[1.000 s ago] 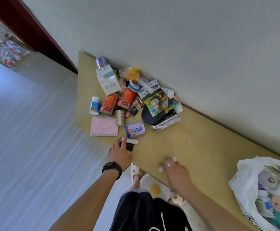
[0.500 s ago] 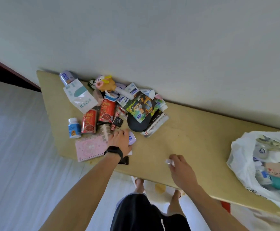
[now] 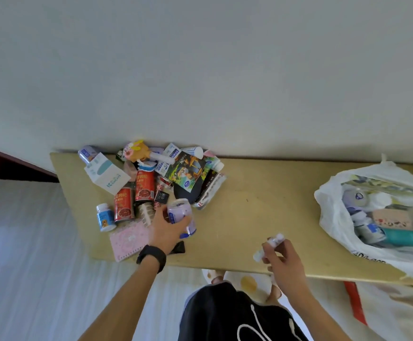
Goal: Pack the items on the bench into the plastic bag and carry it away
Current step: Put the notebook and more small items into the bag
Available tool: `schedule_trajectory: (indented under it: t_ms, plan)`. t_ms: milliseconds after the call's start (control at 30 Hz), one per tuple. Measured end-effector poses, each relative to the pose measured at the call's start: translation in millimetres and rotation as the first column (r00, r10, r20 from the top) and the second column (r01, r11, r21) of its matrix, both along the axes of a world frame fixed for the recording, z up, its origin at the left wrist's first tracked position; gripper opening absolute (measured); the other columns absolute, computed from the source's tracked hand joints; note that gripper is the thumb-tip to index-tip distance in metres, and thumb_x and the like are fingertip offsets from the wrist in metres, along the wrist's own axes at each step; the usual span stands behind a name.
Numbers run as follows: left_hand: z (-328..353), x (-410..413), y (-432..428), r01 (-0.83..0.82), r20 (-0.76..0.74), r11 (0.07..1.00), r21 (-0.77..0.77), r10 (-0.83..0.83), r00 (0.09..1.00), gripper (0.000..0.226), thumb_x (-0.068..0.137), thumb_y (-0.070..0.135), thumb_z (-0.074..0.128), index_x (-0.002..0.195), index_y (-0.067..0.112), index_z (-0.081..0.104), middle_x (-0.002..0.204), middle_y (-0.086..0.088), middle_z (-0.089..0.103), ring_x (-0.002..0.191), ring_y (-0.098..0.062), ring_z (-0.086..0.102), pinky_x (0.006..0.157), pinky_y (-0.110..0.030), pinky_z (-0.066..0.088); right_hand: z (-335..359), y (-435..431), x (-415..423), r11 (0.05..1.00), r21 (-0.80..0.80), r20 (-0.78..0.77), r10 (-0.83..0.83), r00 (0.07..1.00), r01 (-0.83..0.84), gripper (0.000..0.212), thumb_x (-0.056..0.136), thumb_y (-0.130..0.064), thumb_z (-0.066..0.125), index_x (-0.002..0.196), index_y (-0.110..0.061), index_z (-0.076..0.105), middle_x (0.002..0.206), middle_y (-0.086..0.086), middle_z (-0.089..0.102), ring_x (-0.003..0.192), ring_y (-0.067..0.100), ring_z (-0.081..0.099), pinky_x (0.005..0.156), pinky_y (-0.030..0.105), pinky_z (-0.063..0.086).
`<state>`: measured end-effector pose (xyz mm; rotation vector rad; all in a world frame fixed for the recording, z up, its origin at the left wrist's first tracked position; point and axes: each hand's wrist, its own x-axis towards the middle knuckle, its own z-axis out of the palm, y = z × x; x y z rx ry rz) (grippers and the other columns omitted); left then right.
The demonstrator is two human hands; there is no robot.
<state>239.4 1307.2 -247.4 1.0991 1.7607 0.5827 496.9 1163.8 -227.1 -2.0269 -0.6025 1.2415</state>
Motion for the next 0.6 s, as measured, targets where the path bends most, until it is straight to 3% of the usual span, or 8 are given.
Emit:
schedule_trajectory:
  t_ms: [100,200,300,467,600]
  plan:
    - [16.1,42.4,-18.1,-0.112,0.194,0.991,-0.07,0.124,0.973,0.032,0.081,0.026,0.079,0.106,0.019,0.06,0.1,-0.001,0.071,0.089,-0.019,0.069,0.078,-0.033,0.057,22.7,-0.1,23.0,1.0,0.02,-0.104,-0.022,0.994,0.024,0.013,0.095,-0.035,0.06,0.099,-0.024,0.067,0.087,0.008,0.07,0.082,0.02,0.069,0.076,0.034,0.059]
    - [20.5,96.4,-37.2,-0.074,0.282,0.992,-0.107,0.102,0.954,0.037,0.079,0.03,0.08,0.109,0.02,0.061,0.102,-0.002,0.072,0.09,-0.02,0.07,0.081,-0.04,0.059,42.0,-5.9,59.1,0.993,0.021,-0.19,-0.112,0.975,0.118,0.019,0.096,-0.038,0.058,0.105,-0.025,0.068,0.094,0.012,0.069,0.084,0.024,0.071,0.075,0.036,0.061]
    - [28.1,159.7,-54.8,0.053,0.282,0.993,-0.104,-0.022,0.959,0.034,0.077,0.03,0.081,0.103,0.021,0.062,0.095,0.0,0.073,0.081,-0.015,0.071,0.068,-0.03,0.057,53.8,-17.5,107.9,0.972,0.0,-0.195,-0.229,0.954,0.234,0.02,0.099,-0.039,0.053,0.108,-0.026,0.065,0.094,0.007,0.067,0.072,0.023,0.072,0.065,0.037,0.061]
    - [41.5,254.1,-83.1,0.265,0.259,0.957,-0.114,-0.229,0.938,0.044,0.075,0.031,0.083,0.109,0.021,0.056,0.099,0.006,0.069,0.083,-0.007,0.068,0.06,-0.016,0.051,34.2,-40.7,215.3,0.933,-0.091,-0.01,-0.351,0.936,0.349,0.023,0.1,-0.025,0.047,0.115,-0.011,0.059,0.099,0.005,0.066,0.066,0.017,0.057,0.056,0.028,0.05]
    - [45.5,302.3,-102.3,0.36,0.25,0.924,-0.132,-0.32,0.914,0.046,0.074,0.032,0.083,0.11,0.022,0.056,0.099,0.007,0.07,0.084,-0.007,0.069,0.061,-0.017,0.053,12.9,-47.0,287.1,0.859,-0.153,-0.052,-0.501,0.864,0.489,0.025,0.098,-0.013,0.048,0.115,0.003,0.058,0.082,0.013,0.058,0.06,0.016,0.05,0.05,0.026,0.042]
